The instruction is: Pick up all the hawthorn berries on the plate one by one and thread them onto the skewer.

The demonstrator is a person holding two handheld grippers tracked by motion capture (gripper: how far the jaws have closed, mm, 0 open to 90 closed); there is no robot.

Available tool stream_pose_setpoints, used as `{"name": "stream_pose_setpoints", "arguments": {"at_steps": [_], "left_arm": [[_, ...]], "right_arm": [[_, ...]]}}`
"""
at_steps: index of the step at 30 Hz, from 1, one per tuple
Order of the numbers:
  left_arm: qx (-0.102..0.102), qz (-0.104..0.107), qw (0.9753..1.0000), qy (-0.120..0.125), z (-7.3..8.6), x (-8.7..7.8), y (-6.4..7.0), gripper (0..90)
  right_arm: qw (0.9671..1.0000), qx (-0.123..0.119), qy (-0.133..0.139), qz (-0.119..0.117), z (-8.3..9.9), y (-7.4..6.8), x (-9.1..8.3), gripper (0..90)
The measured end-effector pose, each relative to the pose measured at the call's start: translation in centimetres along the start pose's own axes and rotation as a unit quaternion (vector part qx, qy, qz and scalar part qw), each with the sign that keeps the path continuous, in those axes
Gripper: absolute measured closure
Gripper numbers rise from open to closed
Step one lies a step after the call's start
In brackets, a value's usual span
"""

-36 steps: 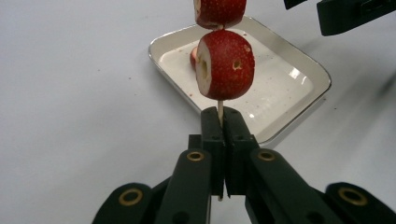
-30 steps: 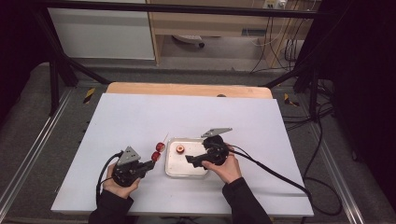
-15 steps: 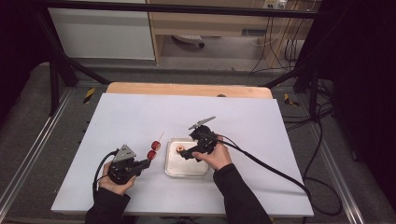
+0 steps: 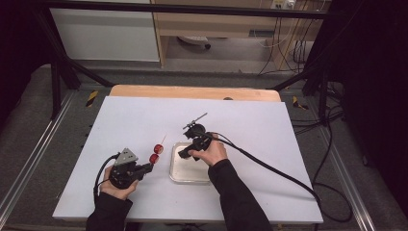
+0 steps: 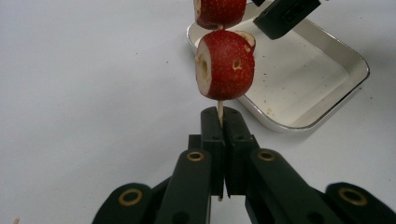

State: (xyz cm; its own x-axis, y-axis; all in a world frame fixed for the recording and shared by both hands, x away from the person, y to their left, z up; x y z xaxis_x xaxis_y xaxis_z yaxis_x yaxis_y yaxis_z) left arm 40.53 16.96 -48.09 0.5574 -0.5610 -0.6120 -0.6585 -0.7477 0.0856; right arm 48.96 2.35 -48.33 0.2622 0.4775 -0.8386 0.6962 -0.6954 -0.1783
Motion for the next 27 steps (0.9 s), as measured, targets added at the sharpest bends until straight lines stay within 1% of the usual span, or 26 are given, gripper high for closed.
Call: {"name": "stream_pose_setpoints", "arguments": {"at_steps": [2,4,5,6,9,11,16,22,23,27], "left_arm": [[0.0,0.001,1.0,0.0,0.0,0.0,0.0,88.3],[0.001,0.0,1.0,0.0,0.0,0.0,0.0,88.3],[0.001,0.001,1.0,0.0,0.0,0.0,0.0,88.3],[0.001,0.001,1.0,0.0,0.0,0.0,0.0,88.3],[0.001,0.0,1.0,0.0,0.0,0.0,0.0,88.3],[0.001,0.0,1.0,0.0,0.0,0.0,0.0,88.3],[0.002,0.001,1.0,0.0,0.0,0.0,0.1,88.3],[0.003,0.0,1.0,0.0,0.0,0.0,0.1,88.3],[0.003,0.001,1.0,0.0,0.0,0.0,0.1,88.3],[0.003,0.001,1.0,0.0,0.0,0.0,0.2,88.3]], "right_arm": [[0.9999,0.001,-0.013,-0.001,-0.1,-0.1,0.3,26.7],[0.9996,0.001,-0.027,0.004,-0.1,-0.1,0.7,28.7],[0.9994,-0.004,-0.033,0.004,-0.1,-0.1,0.9,30.4],[0.9993,-0.002,-0.037,0.002,-0.2,-0.1,1.0,31.9],[0.9989,0.001,-0.046,0.004,-0.1,0.0,1.4,35.6],[0.9988,0.001,-0.049,0.007,-0.1,0.2,1.6,38.3],[0.9982,0.007,-0.06,0.009,0.1,0.4,2.0,43.9],[0.9978,0.017,-0.063,-0.001,0.2,0.3,2.3,50.0],[0.9977,0.023,-0.063,-0.002,0.2,0.2,2.4,50.9],[0.9977,0.022,-0.064,-0.002,0.3,0.3,2.6,53.2]]}}
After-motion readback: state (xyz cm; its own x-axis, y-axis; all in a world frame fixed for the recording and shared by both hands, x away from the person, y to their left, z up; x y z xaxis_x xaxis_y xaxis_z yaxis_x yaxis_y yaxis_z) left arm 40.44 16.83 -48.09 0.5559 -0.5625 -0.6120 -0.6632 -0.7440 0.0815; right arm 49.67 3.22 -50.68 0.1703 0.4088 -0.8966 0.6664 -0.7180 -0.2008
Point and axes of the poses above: each handheld gripper's, and its own axes: x roughly forward along the jaws, z roughly out of its underside, y roughly to its right, the point moved 10 cm from there along x, roughly forward along the jaws, and after that the axes turned 2 degrees about x, right-handed, at the moved point
